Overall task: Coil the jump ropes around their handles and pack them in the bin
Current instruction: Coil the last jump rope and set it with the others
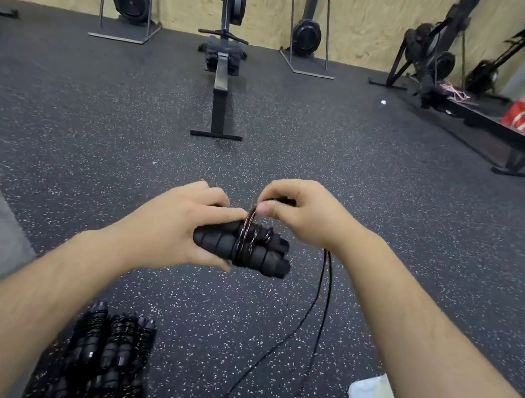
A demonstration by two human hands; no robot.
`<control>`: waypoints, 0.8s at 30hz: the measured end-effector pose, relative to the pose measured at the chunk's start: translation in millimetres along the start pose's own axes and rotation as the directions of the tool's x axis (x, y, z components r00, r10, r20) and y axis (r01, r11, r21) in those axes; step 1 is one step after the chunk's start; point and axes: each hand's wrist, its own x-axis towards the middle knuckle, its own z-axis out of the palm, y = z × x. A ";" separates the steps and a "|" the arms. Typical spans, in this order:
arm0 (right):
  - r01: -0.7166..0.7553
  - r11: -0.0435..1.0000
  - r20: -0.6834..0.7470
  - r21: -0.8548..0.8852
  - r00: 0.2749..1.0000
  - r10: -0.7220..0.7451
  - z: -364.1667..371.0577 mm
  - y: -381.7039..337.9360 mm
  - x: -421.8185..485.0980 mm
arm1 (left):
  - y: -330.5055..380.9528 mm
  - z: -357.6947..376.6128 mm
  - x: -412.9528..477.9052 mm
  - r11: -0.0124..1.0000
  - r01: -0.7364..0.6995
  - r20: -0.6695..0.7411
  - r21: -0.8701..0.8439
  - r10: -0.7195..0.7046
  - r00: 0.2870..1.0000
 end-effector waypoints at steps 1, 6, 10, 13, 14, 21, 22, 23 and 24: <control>-0.019 0.998 -0.019 0.052 1.000 0.020 0.2 8.1 0.3 | 6.7 -2.5 -0.5 0.997 0.019 -0.011 -0.074 -0.020 1.000; -0.139 0.989 0.071 0.042 0.988 0.136 20.8 19.9 -0.3 | 21.6 -9.7 -7.6 0.888 0.174 0.029 -0.425 -0.179 0.983; -0.196 0.980 0.159 0.012 0.968 0.192 47.6 -3.7 -6.5 | 9.9 -6.3 -8.1 0.941 0.243 -0.054 -0.236 -0.262 0.963; -0.225 0.972 0.231 0.067 0.951 0.204 65.1 -24.1 -12.1 | -2.8 -1.0 -7.1 0.965 0.260 -0.139 -0.039 -0.263 0.955; -0.219 0.975 0.243 0.044 0.949 0.202 66.8 -31.2 -13.9 | -5.7 0.6 -6.8 0.962 0.272 -0.165 -0.002 -0.269 0.949; -0.122 0.947 0.246 -0.297 0.949 0.200 38.7 -57.2 -24.3 | -13.6 1.8 -6.2 0.939 0.269 -0.177 0.213 -0.233 0.956; -0.085 0.941 0.210 -0.328 0.964 0.160 31.5 -59.4 -24.0 | -14.7 2.2 -6.7 0.937 0.257 -0.157 0.235 -0.224 0.962; -0.044 0.931 0.171 -0.362 0.979 0.112 25.2 -59.9 -22.9 | -15.9 2.8 -7.4 0.939 0.243 -0.130 0.244 -0.217 0.967; -0.013 0.916 0.138 -0.401 0.988 0.075 19.0 -59.5 -21.3 | -16.0 2.9 -7.8 0.947 0.224 -0.091 0.232 -0.209 0.974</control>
